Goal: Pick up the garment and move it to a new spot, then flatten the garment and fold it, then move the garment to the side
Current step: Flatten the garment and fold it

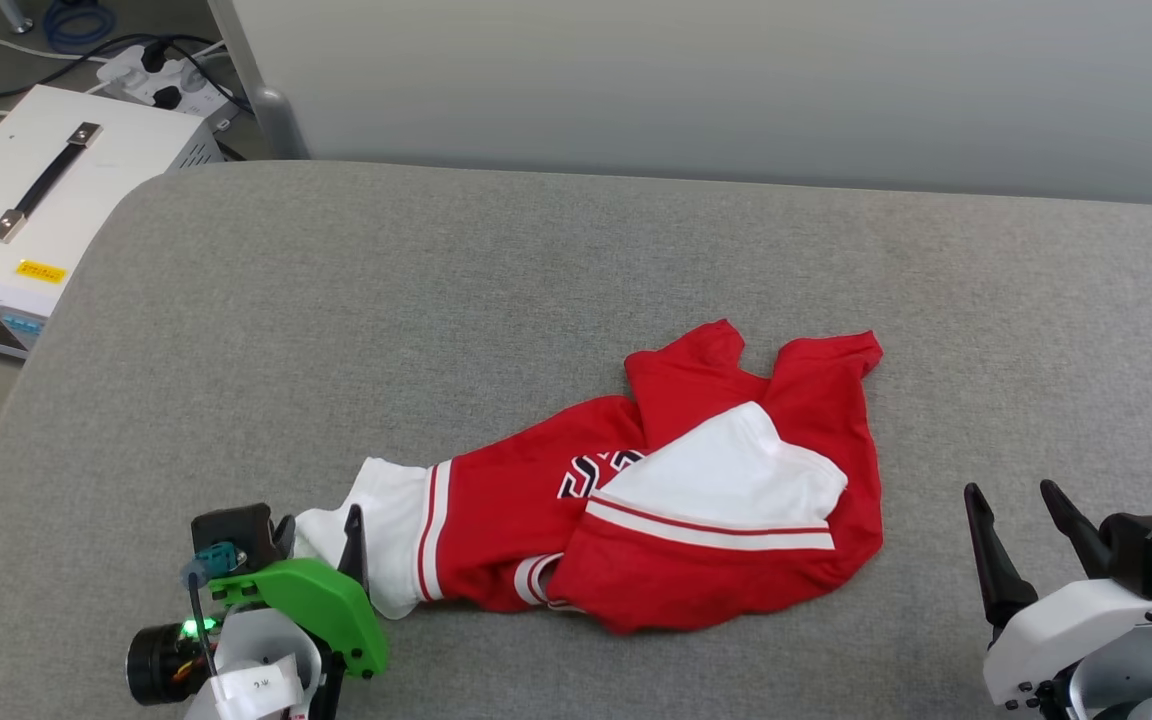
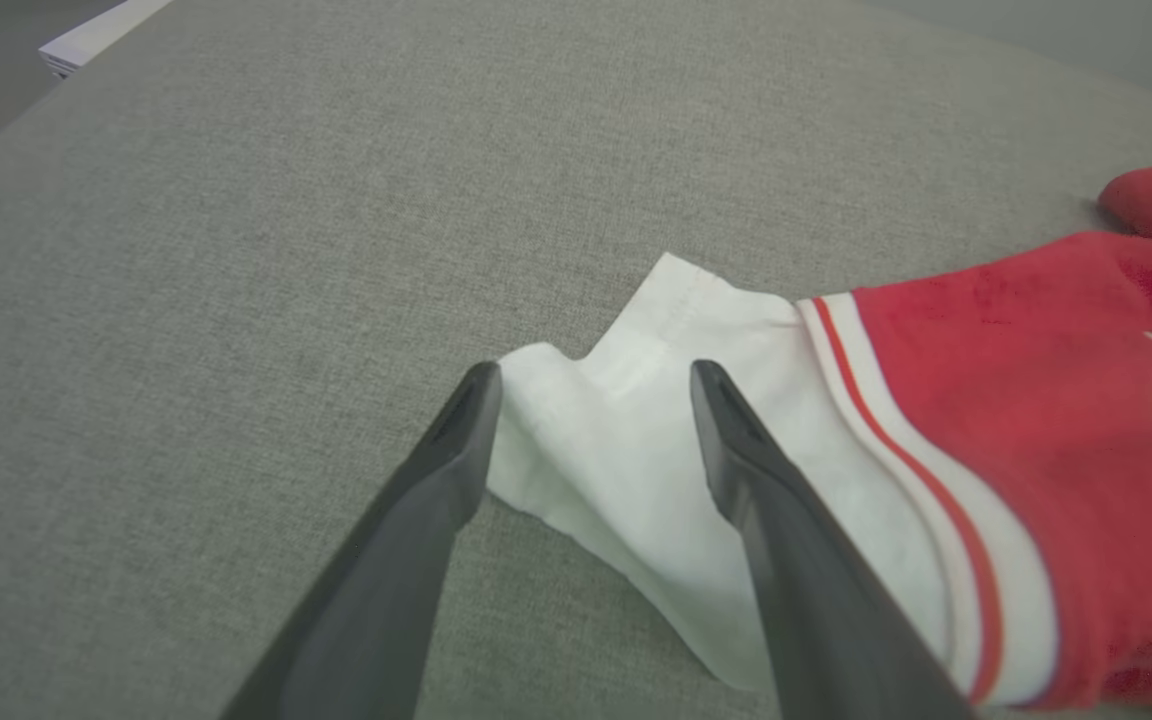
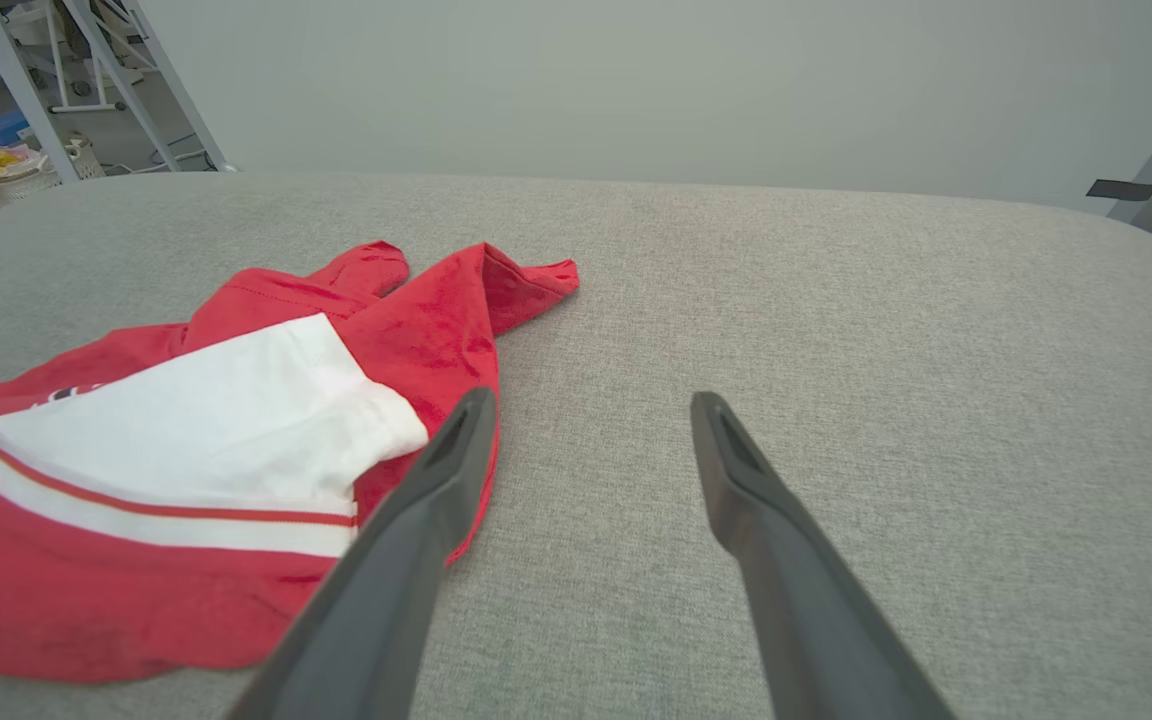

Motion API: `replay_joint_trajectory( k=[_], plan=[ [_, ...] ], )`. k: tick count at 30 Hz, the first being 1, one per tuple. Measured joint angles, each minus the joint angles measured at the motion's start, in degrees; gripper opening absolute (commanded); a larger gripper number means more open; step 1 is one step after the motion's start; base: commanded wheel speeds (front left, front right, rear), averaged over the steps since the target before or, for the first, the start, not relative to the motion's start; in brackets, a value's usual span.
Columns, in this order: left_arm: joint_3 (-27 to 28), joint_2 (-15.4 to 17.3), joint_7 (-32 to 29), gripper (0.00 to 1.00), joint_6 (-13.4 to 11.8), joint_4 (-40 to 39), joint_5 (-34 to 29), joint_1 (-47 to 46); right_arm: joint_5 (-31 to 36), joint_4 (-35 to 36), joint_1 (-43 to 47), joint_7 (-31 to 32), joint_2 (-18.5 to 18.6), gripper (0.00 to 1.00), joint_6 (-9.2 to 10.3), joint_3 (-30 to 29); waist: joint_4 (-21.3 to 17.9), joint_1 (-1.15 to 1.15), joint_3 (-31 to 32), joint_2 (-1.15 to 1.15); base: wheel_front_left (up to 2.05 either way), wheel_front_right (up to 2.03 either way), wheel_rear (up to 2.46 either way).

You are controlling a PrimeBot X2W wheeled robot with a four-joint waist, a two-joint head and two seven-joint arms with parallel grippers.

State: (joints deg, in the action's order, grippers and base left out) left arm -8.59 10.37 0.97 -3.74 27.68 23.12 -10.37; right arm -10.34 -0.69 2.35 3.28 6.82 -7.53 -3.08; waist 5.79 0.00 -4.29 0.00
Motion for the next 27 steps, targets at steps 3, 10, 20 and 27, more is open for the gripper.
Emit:
replay_joint_trajectory(
  k=[3,10,20,27],
  plan=[
    [-1.0,-0.1,3.7,1.0,1.8,-1.8,-0.5,-0.1,0.0,0.0,0.0,0.0,0.1,1.0,0.0,0.1,0.5,0.0,0.2,0.0,0.0,0.0,0.0],
    [-3.7,-0.3,11.7,1.0,3.0,-5.4,-3.9,-0.1,-4.3,1.1,-0.4,7.2,3.3,1.0,0.0,6.5,2.0,0.0,0.2,0.0,0.0,0.0,0.0],
    [-5.9,-1.4,12.5,1.0,3.6,-4.4,-4.5,0.0,-15.0,-3.2,-7.8,26.1,7.0,1.0,0.0,10.3,5.0,0.0,-1.3,0.0,0.0,0.0,0.0],
    [-6.5,-1.5,12.6,1.0,3.8,-3.4,-4.5,-0.3,-18.5,-6.7,-10.9,30.5,6.0,1.0,0.0,10.1,7.0,0.0,-2.5,0.0,0.0,0.0,0.0]
  ],
)
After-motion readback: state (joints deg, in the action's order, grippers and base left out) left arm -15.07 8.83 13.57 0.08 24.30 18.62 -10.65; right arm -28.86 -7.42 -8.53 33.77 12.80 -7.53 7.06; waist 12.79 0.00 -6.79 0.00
